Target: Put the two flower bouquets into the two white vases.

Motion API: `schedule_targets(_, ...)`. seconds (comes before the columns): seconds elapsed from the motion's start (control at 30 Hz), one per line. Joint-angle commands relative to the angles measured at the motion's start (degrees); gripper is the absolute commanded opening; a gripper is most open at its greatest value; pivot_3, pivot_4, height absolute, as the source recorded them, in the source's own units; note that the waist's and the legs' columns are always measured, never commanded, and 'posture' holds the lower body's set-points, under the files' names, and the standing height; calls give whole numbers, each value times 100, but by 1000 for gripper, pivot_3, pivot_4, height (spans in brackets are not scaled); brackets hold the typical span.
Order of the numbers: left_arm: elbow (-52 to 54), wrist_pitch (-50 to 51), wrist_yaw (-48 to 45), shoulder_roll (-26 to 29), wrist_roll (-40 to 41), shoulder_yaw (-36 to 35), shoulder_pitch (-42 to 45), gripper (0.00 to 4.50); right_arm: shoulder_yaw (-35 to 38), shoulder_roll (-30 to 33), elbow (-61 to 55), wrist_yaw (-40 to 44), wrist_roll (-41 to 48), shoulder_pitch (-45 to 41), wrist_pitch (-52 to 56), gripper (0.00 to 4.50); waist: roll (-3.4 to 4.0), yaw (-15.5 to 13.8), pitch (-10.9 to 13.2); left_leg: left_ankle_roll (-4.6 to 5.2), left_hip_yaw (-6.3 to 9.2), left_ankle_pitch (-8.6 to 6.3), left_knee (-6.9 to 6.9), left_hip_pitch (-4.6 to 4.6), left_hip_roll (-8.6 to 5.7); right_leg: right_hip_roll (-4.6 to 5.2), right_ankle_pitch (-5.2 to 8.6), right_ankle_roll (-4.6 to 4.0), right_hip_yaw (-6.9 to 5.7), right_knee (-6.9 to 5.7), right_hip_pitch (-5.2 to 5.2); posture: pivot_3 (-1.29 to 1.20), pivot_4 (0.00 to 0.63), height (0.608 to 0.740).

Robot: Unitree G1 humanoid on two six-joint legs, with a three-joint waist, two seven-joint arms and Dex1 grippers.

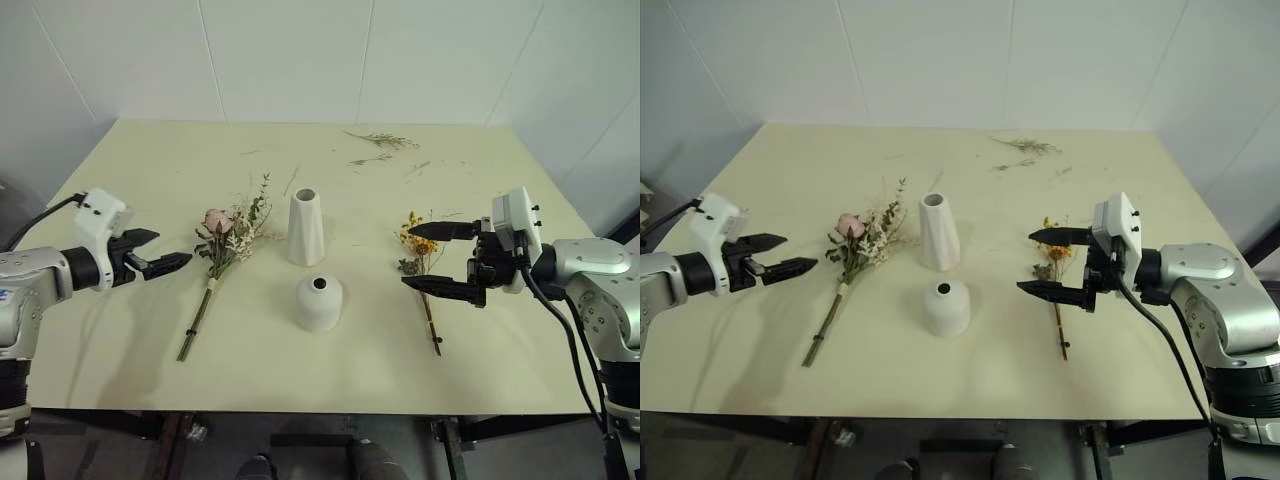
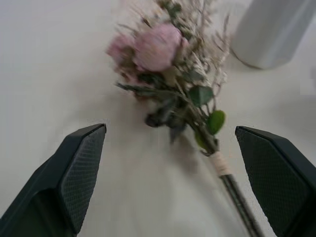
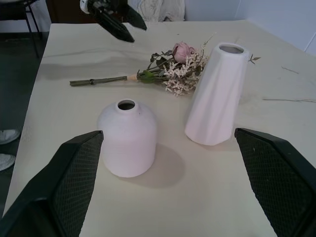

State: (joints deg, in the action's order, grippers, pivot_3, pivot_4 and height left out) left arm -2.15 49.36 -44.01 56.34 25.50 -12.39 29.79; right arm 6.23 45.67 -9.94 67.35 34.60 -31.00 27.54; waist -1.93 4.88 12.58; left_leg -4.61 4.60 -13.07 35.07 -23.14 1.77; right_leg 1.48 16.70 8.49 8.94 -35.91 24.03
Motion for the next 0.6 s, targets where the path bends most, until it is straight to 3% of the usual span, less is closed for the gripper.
schedule_targets(0.03,395,582,-99,277,39,259,256,4481,164,-38,-282,-104,96,130,-82,4500,0,9,0,1,0,0,0,0,0,0,1,0,-1,-1,0,0,150,740)
schedule_targets(0.33,872,2021,-55,618,32,954,701,4481,103,-105,-208,-168,36,144,-146,4500,0,-5,0,1,0,-1,5,2,-1,-1,1,0,1,-4,0,0,150,740)
schedule_targets(0.6,720,2828,239,537,-179,1645,1306,4481,22,-177,-187,-219,-10,61,-154,4500,0,1,0,1,0,-1,5,0,-1,-1,1,1,1,-3,0,0,150,740)
